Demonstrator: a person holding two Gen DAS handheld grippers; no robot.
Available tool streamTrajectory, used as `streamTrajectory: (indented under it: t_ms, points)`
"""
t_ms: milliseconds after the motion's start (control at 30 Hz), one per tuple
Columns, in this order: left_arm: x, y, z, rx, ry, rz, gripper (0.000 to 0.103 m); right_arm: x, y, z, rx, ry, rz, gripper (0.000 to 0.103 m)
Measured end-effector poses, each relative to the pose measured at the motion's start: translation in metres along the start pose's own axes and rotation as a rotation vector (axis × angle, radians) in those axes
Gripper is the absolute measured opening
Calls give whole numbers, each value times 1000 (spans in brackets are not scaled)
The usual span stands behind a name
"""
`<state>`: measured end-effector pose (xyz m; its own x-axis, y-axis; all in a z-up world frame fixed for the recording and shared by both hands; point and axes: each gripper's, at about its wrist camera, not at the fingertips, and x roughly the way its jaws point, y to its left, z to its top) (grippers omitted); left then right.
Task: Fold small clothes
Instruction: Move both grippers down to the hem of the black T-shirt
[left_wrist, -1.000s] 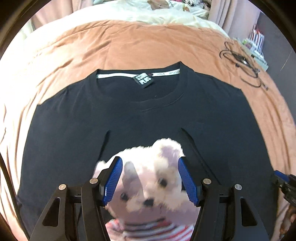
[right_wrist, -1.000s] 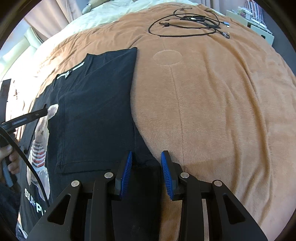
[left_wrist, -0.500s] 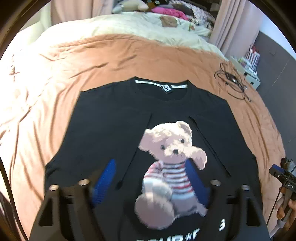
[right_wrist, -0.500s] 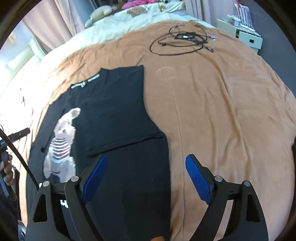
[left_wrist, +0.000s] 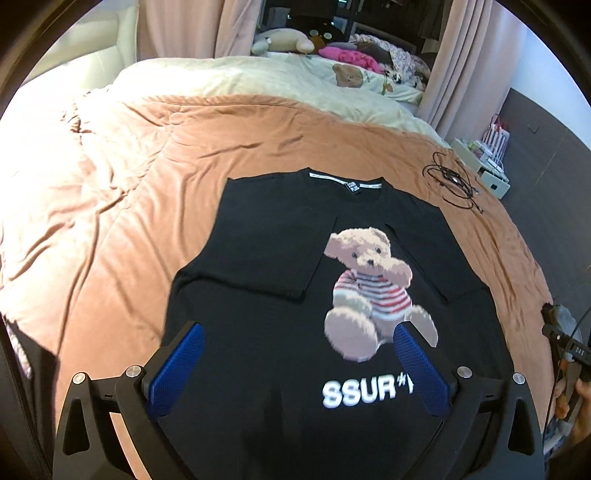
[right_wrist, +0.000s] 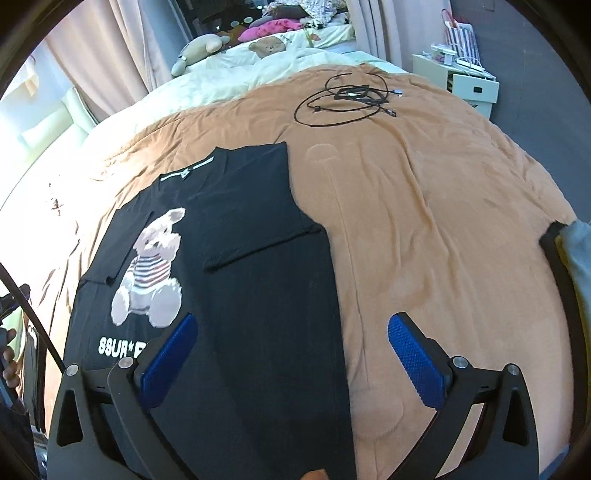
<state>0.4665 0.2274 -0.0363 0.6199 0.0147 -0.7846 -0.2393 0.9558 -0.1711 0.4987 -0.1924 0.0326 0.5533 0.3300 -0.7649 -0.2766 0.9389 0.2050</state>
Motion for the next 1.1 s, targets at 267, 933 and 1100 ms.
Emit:
streamTrajectory:
  t_ms: [267, 933, 1100]
  points:
    - [-39, 37, -54, -8, -17, -6, 102, -26, 4, -43, -26, -36, 15, 103]
    - [-107, 124, -204, -158, -18, -25, 75, -71, -47, -149, 98, 37, 65, 67]
    - [-112, 134, -239, -197, -4, -33, 67, -81, -66, -178, 146, 50, 73, 62]
